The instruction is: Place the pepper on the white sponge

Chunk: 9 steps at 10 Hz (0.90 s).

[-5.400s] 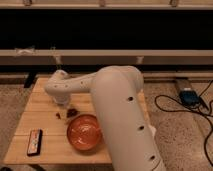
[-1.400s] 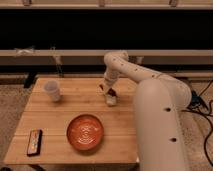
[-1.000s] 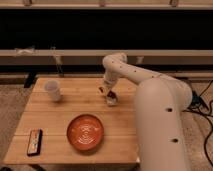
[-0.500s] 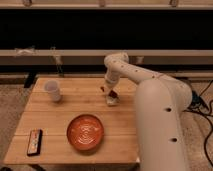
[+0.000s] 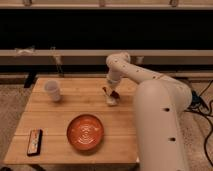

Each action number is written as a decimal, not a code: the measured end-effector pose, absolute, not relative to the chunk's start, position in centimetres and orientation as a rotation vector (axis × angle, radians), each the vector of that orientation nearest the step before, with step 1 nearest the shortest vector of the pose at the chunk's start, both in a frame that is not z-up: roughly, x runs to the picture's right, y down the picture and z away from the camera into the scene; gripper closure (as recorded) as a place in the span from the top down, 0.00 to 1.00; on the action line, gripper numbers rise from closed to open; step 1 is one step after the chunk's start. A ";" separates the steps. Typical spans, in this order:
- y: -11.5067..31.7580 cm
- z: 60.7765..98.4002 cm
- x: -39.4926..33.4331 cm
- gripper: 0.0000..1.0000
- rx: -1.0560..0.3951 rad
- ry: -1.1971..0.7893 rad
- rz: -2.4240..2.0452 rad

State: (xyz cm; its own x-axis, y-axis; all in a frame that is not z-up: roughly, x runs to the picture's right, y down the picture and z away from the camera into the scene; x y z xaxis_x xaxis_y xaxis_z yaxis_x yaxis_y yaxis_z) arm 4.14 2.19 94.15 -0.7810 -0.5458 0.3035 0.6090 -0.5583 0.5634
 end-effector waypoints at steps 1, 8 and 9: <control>2.4 94.1 4.0 0.65 -0.126 -0.891 -2.315; 3.8 94.2 3.2 0.80 -0.156 -0.938 -2.357; 3.7 94.3 3.4 0.80 -0.158 -0.936 -2.355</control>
State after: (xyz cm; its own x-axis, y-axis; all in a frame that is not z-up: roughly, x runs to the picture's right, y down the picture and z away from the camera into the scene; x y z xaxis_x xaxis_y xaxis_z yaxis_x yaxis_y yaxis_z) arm 3.36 3.70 94.26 -0.8170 -0.4836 0.3141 0.5673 -0.5765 0.5880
